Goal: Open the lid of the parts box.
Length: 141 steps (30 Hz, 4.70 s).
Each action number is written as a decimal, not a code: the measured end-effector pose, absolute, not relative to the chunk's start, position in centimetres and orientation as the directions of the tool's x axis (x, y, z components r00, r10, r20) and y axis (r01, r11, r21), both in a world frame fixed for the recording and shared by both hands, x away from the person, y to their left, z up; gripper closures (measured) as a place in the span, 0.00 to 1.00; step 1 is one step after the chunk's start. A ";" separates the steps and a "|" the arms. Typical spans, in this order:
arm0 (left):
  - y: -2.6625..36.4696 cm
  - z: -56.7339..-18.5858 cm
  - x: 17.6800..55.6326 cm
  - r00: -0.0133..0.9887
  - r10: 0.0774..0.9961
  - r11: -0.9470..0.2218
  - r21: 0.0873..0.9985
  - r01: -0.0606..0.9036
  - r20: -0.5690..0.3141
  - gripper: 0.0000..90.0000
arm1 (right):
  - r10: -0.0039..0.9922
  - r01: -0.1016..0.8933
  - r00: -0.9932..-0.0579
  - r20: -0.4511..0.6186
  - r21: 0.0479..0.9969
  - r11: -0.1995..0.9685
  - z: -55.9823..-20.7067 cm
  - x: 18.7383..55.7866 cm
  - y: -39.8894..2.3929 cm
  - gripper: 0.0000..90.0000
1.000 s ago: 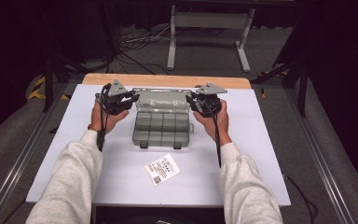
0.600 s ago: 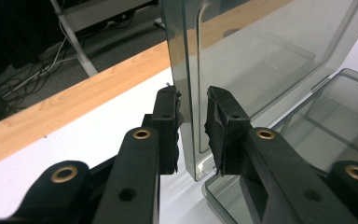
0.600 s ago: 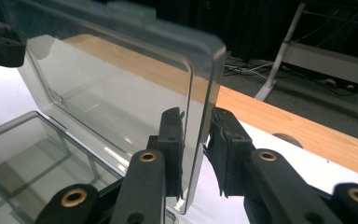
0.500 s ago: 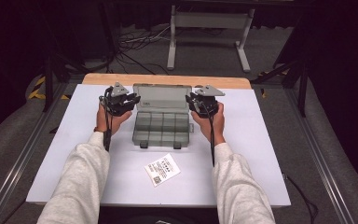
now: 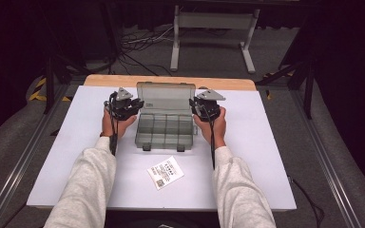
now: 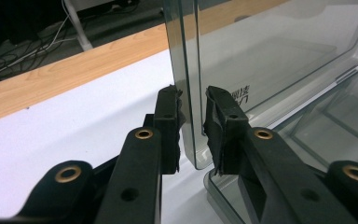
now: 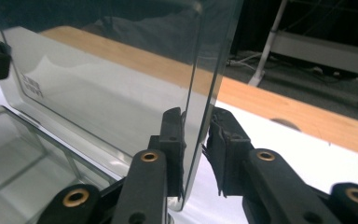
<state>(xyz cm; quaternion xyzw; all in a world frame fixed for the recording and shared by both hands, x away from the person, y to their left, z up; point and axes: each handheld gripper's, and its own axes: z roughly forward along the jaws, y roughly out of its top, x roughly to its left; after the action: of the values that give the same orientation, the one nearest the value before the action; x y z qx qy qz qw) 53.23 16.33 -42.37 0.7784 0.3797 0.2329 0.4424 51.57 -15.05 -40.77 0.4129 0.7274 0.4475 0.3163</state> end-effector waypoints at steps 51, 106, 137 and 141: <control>15.9 -44.6 53.9 0.585 0.811 -0.346 0.822 0.453 0.020 0.84 | 0.899 0.445 -0.434 -0.059 0.854 0.271 -44.3 52.3 -14.6 0.84; 18.6 -40.5 48.7 0.717 0.681 -0.466 0.845 0.264 0.151 0.77 | 0.812 0.325 -0.579 -0.071 0.893 0.310 -41.1 48.1 -14.6 0.66; 20.0 -40.5 41.1 0.782 0.577 -0.453 0.889 0.067 0.235 0.52 | 0.725 0.198 -0.675 -0.138 0.913 0.358 -39.7 41.9 -15.7 0.53; 20.4 -40.6 40.2 0.782 0.577 -0.439 0.897 0.051 0.237 0.38 | 0.716 0.202 -0.684 -0.136 0.909 0.365 -40.1 41.2 -15.7 0.45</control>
<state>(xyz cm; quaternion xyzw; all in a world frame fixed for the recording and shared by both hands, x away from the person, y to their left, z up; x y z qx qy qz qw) 40.18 20.37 -40.61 0.8052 0.1950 0.2668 0.4925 41.17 -15.71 -40.08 0.2938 0.7818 0.4806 0.2674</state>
